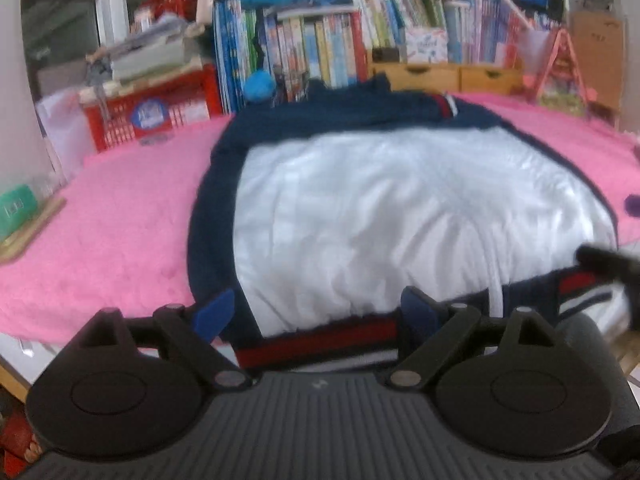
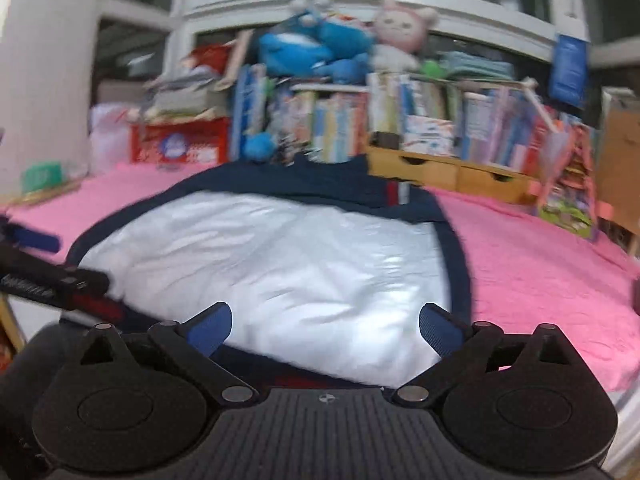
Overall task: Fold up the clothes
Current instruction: 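Pull both tools back above the jacket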
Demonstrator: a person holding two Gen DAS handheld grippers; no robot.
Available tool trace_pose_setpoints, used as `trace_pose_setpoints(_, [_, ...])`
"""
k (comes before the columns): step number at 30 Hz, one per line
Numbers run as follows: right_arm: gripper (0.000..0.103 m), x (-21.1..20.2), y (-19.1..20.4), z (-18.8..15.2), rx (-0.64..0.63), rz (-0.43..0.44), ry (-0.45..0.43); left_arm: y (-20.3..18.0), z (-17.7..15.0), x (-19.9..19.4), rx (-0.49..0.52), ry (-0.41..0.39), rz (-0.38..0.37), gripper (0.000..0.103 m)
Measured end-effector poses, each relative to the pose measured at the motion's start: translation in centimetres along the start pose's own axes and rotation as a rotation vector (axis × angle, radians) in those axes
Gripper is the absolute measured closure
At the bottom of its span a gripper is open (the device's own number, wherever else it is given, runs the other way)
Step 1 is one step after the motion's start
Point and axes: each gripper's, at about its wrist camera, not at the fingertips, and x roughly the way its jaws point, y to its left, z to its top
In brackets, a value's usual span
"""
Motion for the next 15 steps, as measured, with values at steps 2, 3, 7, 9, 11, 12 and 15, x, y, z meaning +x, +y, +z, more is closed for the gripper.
trace_pose_setpoints(2, [0.002, 0.3, 1.3, -0.3, -0.023, 0.037, 0.019, 0.0, -0.5, 0.0, -0.005, 0.016, 0.0, 0.012])
trace_pose_setpoints(3, [0.002, 0.4, 1.8, -0.6, -0.032, 0.055, 0.03, 0.0, -0.6, -0.1, -0.004, 0.017, 0.0, 0.012])
trace_pose_setpoints(7, [0.002, 0.1, 3.1, -1.2, -0.044, 0.091, 0.054, -0.4, -1.1, -0.3, 0.011, 0.018, -0.008, 0.012])
trace_pose_setpoints(9, [0.002, 0.1, 3.1, -1.2, -0.04, 0.089, 0.054, -0.6, -1.3, -0.2, 0.017, 0.025, -0.013, 0.012])
trace_pose_setpoints(11, [0.002, 0.1, 3.0, -1.3, -0.032, 0.09, 0.06, -0.8, -1.4, -0.1, 0.023, 0.034, -0.017, 0.012])
trace_pose_setpoints(12, [0.002, 0.2, 2.9, -1.3, -0.027, 0.091, 0.064, -0.9, -1.5, -0.1, 0.025, 0.037, -0.019, 0.012])
trace_pose_setpoints(15, [0.002, 0.3, 2.9, -1.3, -0.022, 0.096, 0.071, -1.0, -1.7, 0.0, 0.031, 0.046, -0.024, 0.012])
